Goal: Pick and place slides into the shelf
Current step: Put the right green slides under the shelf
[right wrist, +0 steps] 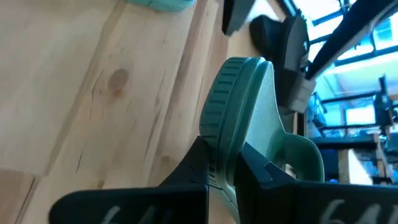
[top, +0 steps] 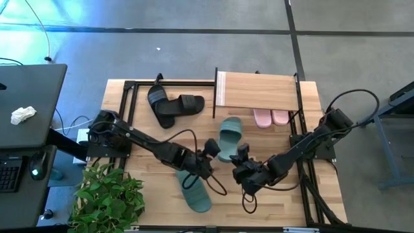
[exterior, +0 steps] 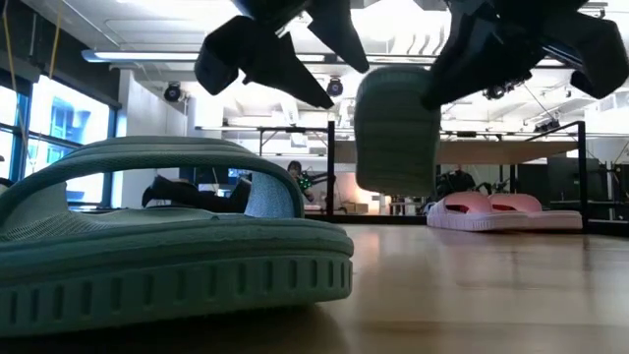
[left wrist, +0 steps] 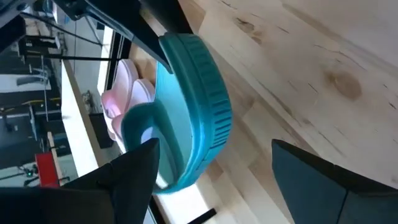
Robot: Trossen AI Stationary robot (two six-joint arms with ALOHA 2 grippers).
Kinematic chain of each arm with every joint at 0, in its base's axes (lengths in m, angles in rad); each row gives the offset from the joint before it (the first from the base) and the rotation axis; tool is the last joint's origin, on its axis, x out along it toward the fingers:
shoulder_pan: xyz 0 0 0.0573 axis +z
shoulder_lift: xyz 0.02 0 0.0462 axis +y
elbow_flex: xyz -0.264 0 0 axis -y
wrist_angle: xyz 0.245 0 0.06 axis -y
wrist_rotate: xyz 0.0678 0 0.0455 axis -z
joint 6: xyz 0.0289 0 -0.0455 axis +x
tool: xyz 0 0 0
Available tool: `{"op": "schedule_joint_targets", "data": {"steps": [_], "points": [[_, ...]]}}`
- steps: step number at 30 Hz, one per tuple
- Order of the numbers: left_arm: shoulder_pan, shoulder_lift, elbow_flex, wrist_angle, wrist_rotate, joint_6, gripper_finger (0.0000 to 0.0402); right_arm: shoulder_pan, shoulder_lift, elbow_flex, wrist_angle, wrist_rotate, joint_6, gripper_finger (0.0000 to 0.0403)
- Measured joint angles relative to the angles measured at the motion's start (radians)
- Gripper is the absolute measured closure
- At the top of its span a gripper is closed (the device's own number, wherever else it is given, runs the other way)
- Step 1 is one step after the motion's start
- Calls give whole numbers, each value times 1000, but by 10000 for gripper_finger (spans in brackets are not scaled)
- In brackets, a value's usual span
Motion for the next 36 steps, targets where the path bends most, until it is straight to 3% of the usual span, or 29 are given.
{"op": "schedule_joint_targets", "data": {"steps": [11, 18, 26, 32, 36], "points": [[0, 9, 0, 34, 113, -51, 112, -2, 13, -11, 22, -146, 33, 398], [1, 9, 0, 32, 113, -52, 112, -2, 117, -11, 162, -148, -159, 398], [1, 9, 0, 22, 113, -52, 112, -7, 198, -11, 237, -152, -186, 396], [1, 9, 0, 23, 113, -52, 112, -16, 203, -11, 280, -285, -186, 354], [1, 9, 0, 23, 113, -52, 112, -31, 203, -11, 283, -320, -145, 325]]}}
